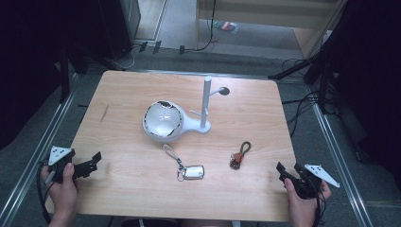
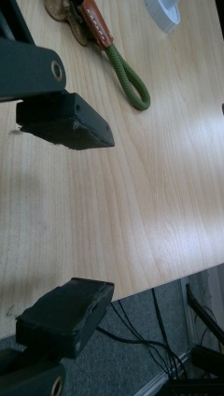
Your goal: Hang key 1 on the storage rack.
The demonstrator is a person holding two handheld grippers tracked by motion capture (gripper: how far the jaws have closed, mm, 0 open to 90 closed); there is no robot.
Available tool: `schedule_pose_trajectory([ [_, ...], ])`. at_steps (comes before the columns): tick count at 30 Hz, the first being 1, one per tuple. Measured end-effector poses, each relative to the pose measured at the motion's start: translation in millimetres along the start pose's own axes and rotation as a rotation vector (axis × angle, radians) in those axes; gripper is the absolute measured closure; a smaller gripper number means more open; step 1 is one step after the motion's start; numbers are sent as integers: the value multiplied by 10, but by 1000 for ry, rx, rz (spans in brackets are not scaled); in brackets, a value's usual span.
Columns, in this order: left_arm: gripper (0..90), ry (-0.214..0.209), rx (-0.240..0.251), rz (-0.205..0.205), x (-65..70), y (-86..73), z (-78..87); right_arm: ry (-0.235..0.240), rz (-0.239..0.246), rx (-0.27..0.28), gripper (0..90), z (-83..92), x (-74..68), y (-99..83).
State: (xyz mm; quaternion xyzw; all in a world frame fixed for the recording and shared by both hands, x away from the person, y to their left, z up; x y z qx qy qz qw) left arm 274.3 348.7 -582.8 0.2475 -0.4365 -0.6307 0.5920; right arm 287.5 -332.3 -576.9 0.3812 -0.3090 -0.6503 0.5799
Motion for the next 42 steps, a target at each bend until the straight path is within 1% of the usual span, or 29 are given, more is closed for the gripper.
schedule_pose_trajectory([
  [5, 4, -4, 4, -4, 1, 0, 8, -14, -10, -2, 262, -14, 7, 10],
  [6, 4, -3, 3, -1, -1, -1, 8, -23, -7, 1, 267, -26, 9, 17],
  [8, 3, -4, 2, -3, 1, 0, 5, -27, -5, 0, 269, -26, 7, 17],
  [10, 4, 0, 1, -6, 6, 0, 3, -19, 14, 2, 269, -19, -9, 16],
  [11, 4, 1, 2, -8, 8, 0, 3, 0, 37, 6, 267, -12, -43, 24],
  [12, 4, 1, 3, -9, 9, 0, 3, 0, 37, 6, 267, -12, -43, 24],
  [13, 4, 2, 3, -8, 8, 0, 4, 1, 54, -7, 267, -20, -70, 24],
  [15, 4, 2, 3, -9, 9, 0, 4, -13, 68, -32, 267, -33, -99, 15],
  [18, 4, 2, 6, -11, 14, 0, 2, -13, 109, -62, 265, -49, -149, -1],
  [22, 4, 3, -3, -19, 15, -1, -2, -8, 150, -91, 265, -66, -214, 1],
  [24, 4, 5, -4, -21, 18, -2, -5, -7, 151, -100, 265, -69, -231, 6],
  [25, 4, 5, -5, -23, 20, -2, -4, 6, 154, -119, 265, -75, -268, 13],
  [27, 4, 3, -5, -22, 21, -3, -4, 13, 159, -127, 269, -74, -291, 18],
  [28, 3, 2, -5, -23, 22, -2, -5, 11, 173, -134, 283, -76, -318, 26],
  [29, 4, 4, -4, -23, 24, -2, -6, 11, 205, -136, 291, -74, -358, 46],
  [30, 4, 3, -5, -24, 27, -3, -5, 19, 215, -135, 298, -72, -386, 59],
  [32, 4, 2, -5, -24, 27, -3, -4, 18, 219, -143, 300, -69, -408, 72],
  [33, 4, 3, -5, -25, 27, -3, -4, 12, 228, -148, 300, -72, -449, 107],
  [35, 4, 3, -9, -28, 26, -4, -2, 9, 231, -154, 299, -76, -463, 115],
  [36, 4, 1, -8, -27, 26, -4, -2, -1, 247, -163, 298, -88, -475, 123],
  [37, 4, 1, -9, -26, 24, -5, -1, -7, 279, -182, 298, -110, -509, 134],
  [38, 4, 1, -9, -26, 24, -5, -1, -7, 279, -182, 298, -110, -509, 134],
  [40, 4, 0, -8, -25, 22, -4, -1, 1, 270, -213, 300, -129, -541, 152],
  [42, 4, 1, -6, -25, 22, -3, -3, 10, 266, -222, 303, -134, -557, 162],
])
Point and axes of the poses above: each handheld gripper's, and its own axes: z roughly backward along the jaws, y roughly out of its top, x roughly to its right, the point moved 6 cm from there along -z, roughly forward along the jaws, and after that the axes turned 8 degrees about -y, right-handed, at the moved point
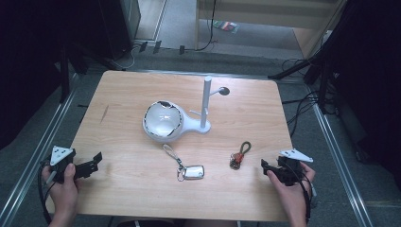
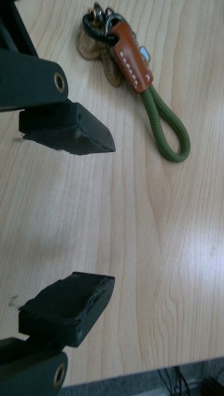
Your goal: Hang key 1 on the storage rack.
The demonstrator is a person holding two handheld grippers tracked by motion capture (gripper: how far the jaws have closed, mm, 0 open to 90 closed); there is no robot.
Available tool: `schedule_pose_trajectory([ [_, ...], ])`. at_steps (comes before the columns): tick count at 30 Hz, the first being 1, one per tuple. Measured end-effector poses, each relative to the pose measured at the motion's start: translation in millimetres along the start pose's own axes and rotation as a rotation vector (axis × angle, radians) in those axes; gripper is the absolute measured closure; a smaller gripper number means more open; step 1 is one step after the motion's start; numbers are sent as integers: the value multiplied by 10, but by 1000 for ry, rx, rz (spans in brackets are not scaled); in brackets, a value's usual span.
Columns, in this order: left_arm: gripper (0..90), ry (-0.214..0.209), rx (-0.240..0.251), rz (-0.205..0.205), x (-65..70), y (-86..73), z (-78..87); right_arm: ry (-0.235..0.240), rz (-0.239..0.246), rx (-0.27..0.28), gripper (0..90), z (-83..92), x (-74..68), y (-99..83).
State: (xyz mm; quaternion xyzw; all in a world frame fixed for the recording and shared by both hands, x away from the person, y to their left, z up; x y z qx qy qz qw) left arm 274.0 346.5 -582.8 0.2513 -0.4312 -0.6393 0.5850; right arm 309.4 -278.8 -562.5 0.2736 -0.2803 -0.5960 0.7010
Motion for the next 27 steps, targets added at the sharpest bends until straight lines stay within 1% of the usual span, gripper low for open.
schedule_pose_trajectory([
  [2, 4, 0, -1, -1, 0, 0, 0, 13, -3, -30, 306, -4, -35, 31],
  [3, 4, 0, 0, -1, 0, 0, 0, 23, 0, -57, 312, -4, -70, 57],
  [6, 4, 0, -1, 1, 0, 0, 1, 29, -8, -71, 317, 1, -86, 86],
  [8, 4, 0, -2, 1, 0, -1, 2, 50, -15, -103, 315, 13, -121, 125],
  [10, 4, 0, 0, 1, -1, 0, 1, 57, -4, -125, 306, 19, -144, 149],
  [12, 4, 0, 0, 2, -2, 0, 1, 57, -2, -151, 295, 33, -186, 199],
  [13, 4, 0, 0, 2, -1, 0, 1, 53, 8, -171, 286, 38, -222, 230],
  [14, 4, 0, -1, 2, -1, 0, 3, 53, 8, -171, 286, 38, -222, 230],
  [15, 4, 1, 0, 1, -1, 0, 2, 48, 17, -180, 280, 36, -233, 240],
  [16, 4, 0, -1, 2, -1, 0, 3, 39, 36, -201, 271, 27, -274, 267],
  [18, 4, 0, -1, 2, 0, 0, 4, 40, 44, -217, 267, 7, -309, 293],
  [20, 4, 0, 0, 2, 0, 0, 4, 41, 47, -222, 266, -4, -326, 306],
  [21, 4, 0, 2, 3, 1, 1, 2, 37, 48, -239, 264, -25, -361, 332],
  [22, 4, 0, -1, 0, 0, -1, 4, 37, 48, -239, 264, -25, -361, 332],
  [25, 4, 0, 2, 2, 2, 1, 1, 43, 45, -274, 259, -66, -431, 366],
  [27, 4, 0, 2, 1, 4, 1, 2, 43, 46, -280, 258, -72, -444, 371],
])
Point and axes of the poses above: each handheld gripper's, and its own axes: z roughly backward along the jaws, y roughly out of its top, x roughly to its right, the point moved 6 cm from there along -z, roughly forward along the jaws, and after that the axes turned 8 degrees about -y, right-handed, at the moved point
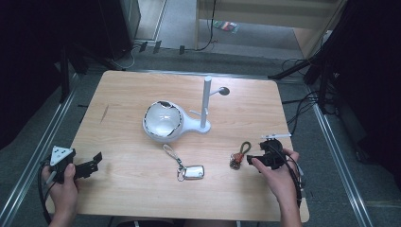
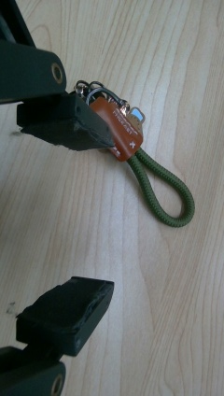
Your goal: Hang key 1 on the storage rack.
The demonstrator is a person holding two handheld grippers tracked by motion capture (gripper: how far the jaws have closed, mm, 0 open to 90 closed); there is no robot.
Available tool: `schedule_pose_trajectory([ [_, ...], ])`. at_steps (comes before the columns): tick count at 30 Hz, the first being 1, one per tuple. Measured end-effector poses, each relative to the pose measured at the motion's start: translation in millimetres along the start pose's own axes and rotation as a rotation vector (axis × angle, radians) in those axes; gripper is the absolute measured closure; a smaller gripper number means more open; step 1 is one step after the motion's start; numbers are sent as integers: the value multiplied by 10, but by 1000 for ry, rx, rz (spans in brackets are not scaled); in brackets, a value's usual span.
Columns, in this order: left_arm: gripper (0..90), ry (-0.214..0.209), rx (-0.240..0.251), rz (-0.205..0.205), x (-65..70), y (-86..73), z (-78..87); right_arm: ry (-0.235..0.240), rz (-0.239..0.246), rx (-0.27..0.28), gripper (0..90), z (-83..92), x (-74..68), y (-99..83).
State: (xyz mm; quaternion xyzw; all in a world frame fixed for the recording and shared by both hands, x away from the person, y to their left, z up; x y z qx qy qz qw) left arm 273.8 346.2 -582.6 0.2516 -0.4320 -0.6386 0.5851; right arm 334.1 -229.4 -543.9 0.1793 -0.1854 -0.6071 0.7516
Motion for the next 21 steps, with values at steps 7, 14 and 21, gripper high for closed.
schedule_pose_trajectory([
  [7, 4, -1, 3, -2, 3, 1, -2, -7, 12, -42, 217, -28, -83, 84],
  [14, 4, -5, -1, -8, 9, 0, -3, 6, 41, -125, 165, -100, -243, 143],
  [21, 4, -9, -2, -12, 12, -1, -3, -29, -6, -136, 192, -110, -282, 160],
])
Point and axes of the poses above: each handheld gripper's, and its own axes: z roughly backward along the jaws, y roughly out of its top, x roughly to its right, the point moved 6 cm from there along -z, roughly forward along the jaws, and after that the axes turned 8 degrees about -y, right-handed, at the moved point
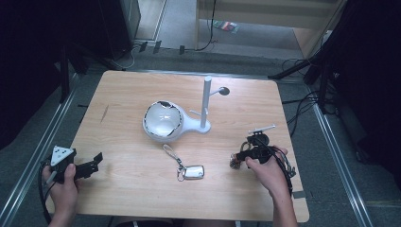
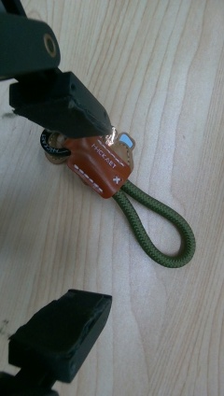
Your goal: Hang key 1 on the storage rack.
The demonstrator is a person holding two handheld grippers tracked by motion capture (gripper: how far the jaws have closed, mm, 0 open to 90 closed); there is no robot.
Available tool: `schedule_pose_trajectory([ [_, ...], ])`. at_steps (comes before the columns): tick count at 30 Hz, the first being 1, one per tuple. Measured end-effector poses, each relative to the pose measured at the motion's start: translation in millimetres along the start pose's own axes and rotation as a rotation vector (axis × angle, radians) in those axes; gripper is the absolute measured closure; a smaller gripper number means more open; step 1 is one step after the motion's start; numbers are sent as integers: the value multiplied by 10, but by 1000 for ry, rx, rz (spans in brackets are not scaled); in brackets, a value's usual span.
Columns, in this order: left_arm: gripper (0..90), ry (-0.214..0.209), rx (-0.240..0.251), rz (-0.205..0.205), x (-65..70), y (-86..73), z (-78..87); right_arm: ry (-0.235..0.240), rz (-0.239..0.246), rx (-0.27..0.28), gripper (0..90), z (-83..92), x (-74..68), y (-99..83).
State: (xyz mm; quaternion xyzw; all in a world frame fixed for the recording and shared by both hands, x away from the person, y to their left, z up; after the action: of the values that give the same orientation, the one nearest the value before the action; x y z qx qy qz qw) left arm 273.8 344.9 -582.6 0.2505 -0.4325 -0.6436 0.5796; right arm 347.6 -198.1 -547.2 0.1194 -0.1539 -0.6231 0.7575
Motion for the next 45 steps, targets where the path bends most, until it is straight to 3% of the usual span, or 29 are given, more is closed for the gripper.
schedule_pose_trajectory([
  [3, 4, -2, 1, 1, 0, 1, 2, 3, -17, -1, 221, 6, -9, 4],
  [4, 4, -2, 2, 1, 0, 1, 2, -2, -33, -19, 272, 2, -25, 4],
  [6, 4, -1, 2, 1, 1, 1, 1, -9, -44, -37, 265, -12, -43, 22],
  [11, 4, -1, 2, 1, 1, 1, 1, 65, -97, -146, 336, 3, -139, 67],
  [14, 4, -2, 1, -1, 2, 0, 0, 53, -116, -151, 407, -13, -163, 80],
  [15, 4, -1, 2, -2, 2, 1, 0, 94, -149, -177, 486, -31, -197, 82],
  [21, 4, -2, 0, -6, 5, -2, 0, 106, -192, -205, 546, -96, -192, 72],
  [22, 4, -2, 0, -6, 4, -2, 0, 114, -218, -211, 557, -108, -186, 72],
  [27, 4, -2, 0, -5, 4, -2, 0, 138, -248, -205, 601, -146, -157, 72],
  [31, 4, -2, 0, -5, 4, -2, 0, 132, -256, -198, 725, -148, -159, 74],
  [37, 4, -4, -1, -1, 4, -2, 1, 126, -231, -176, 785, -109, -178, 67],
  [40, 3, -4, -1, -1, 4, -1, 1, 117, -207, -147, 792, -81, -189, 61],
  [45, 4, -4, 0, 0, 3, -1, 2, 117, -182, -45, 797, 29, -185, 105],
])
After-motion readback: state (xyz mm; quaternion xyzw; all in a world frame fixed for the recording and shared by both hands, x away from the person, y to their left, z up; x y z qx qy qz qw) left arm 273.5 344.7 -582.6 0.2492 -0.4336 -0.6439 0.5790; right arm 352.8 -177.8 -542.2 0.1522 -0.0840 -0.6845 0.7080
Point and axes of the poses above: each handheld gripper's, and its own axes: z roughly backward along the jaws, y roughly out of its top, x roughly to its right, the point moved 6 cm from there along -z, roughly forward along the jaws, and after that the axes turned 8 degrees about -y, right-handed, at the moved point
